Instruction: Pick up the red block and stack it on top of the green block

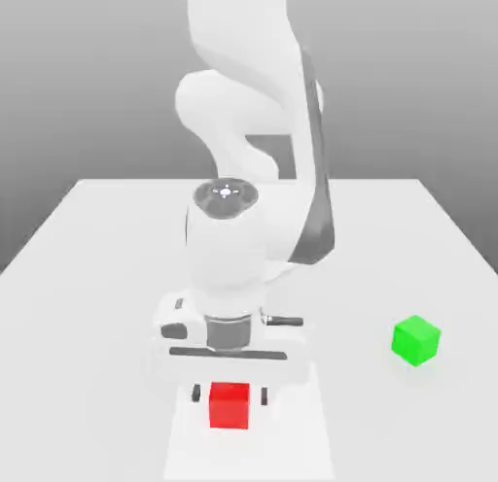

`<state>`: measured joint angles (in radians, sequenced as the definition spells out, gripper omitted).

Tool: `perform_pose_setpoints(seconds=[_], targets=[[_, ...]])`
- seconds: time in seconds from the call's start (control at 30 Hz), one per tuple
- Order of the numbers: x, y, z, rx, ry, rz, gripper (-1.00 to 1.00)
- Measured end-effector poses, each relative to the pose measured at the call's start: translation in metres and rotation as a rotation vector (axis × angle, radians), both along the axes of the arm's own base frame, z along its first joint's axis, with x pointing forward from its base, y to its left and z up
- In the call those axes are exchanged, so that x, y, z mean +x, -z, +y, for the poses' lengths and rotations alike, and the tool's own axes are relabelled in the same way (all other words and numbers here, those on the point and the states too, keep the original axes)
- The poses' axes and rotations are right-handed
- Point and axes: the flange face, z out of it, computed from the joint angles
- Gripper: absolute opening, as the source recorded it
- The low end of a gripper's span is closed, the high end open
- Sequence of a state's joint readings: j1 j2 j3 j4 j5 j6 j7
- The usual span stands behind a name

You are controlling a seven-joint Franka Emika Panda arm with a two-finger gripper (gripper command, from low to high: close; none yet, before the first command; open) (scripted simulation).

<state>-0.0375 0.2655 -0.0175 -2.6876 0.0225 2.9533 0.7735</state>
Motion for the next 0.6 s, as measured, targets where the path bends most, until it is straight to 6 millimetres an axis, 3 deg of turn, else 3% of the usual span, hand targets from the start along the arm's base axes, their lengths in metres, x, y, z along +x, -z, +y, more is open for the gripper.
perform_pose_setpoints(seconds=[0.13, 0.33, 0.47, 0.6], targets=[[0.000, 0.000, 0.000, 0.000, 0.000, 0.000, -1.00], [0.000, -0.055, 0.003, 0.001, -0.010, 0.000, -1.00], [-0.013, -0.073, 0.097, 0.017, -0.294, -0.003, -1.00], [-0.047, -0.085, 0.180, 0.024, -0.584, -0.004, -1.00]])
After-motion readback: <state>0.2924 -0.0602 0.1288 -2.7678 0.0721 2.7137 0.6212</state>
